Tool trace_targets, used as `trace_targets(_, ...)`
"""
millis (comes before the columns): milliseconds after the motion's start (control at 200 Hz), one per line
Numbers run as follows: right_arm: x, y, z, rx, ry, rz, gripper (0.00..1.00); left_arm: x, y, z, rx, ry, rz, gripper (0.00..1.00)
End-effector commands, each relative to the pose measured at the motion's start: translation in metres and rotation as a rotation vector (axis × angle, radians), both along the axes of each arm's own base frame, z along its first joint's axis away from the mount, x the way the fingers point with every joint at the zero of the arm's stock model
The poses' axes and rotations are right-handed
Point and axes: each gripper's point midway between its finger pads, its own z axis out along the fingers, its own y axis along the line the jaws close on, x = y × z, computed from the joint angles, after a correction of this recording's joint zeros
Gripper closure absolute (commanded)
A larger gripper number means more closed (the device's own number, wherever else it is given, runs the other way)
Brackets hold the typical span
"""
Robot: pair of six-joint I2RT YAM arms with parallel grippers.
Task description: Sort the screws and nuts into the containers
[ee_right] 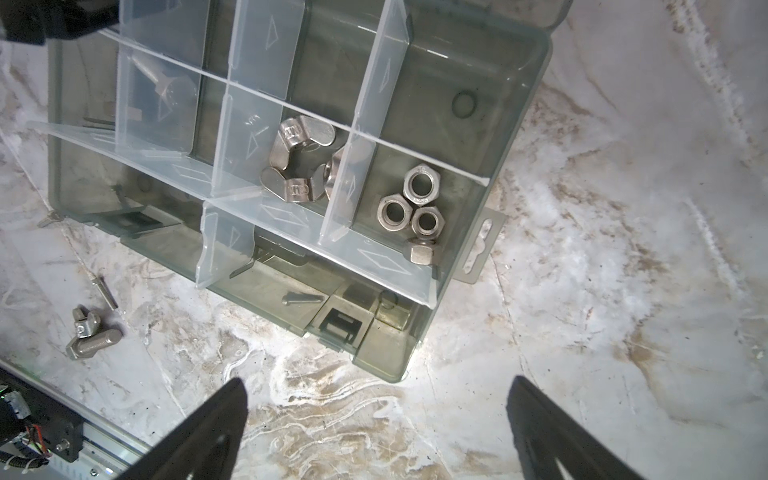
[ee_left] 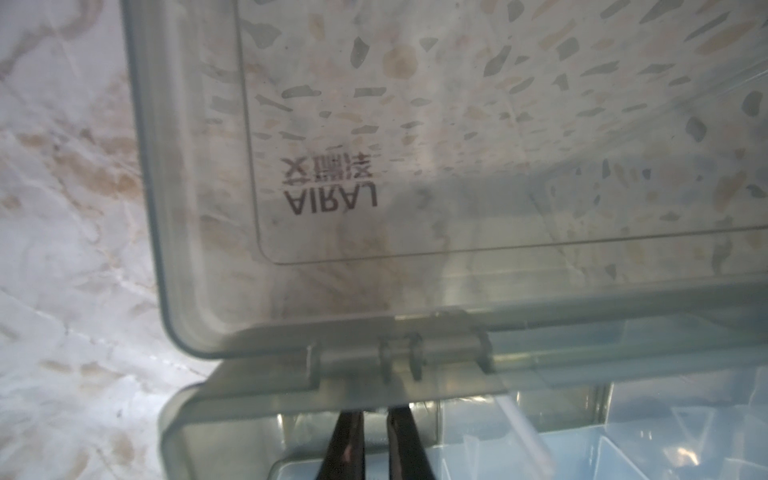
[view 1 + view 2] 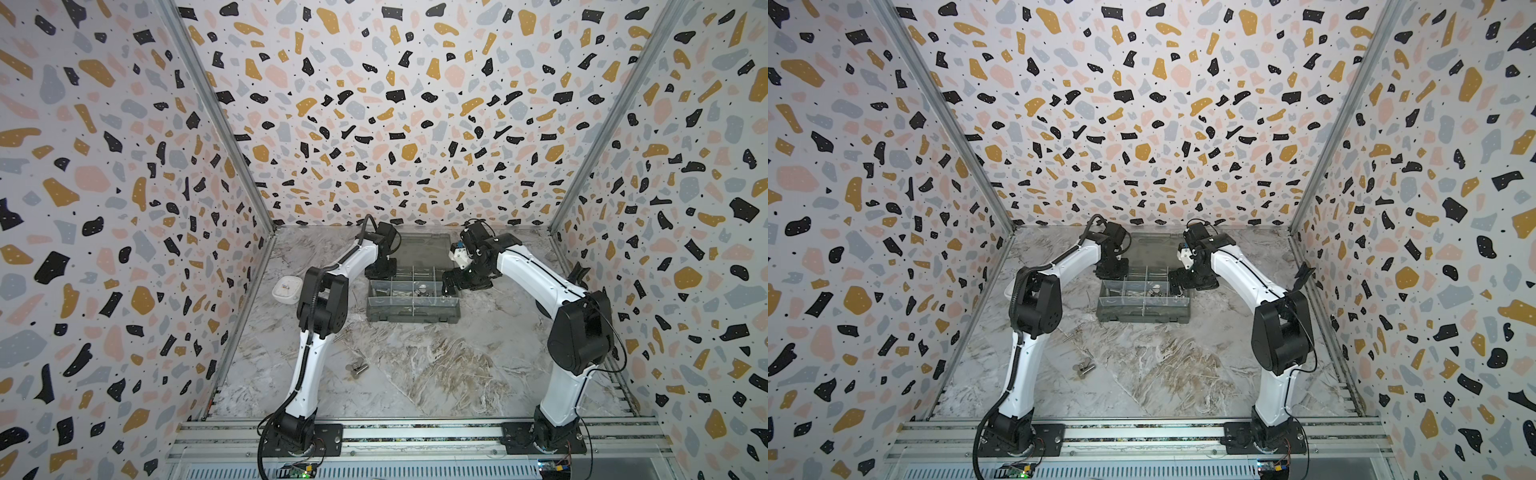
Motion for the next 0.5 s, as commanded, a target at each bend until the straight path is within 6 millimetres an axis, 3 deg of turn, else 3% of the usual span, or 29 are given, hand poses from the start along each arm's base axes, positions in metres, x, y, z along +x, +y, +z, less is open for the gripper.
trace_targets(0,-0.004,-0.003,0.003,0.001,0.004,0.01,0.02,0.009,0.005,0.001,0.014,-0.025,0.011,0.96)
trace_targets(195,-0.005,-0.003,0.004,0.006,0.002,0.01,0.01,0.008,0.005,0.011,0.012,-0.028,0.008,0.98)
trace_targets(496,-0.008,-0.003,0.005,0.013,0.003,0.011,0.01,0.013,0.007,0.046,0.007,-0.091,0.013,0.99)
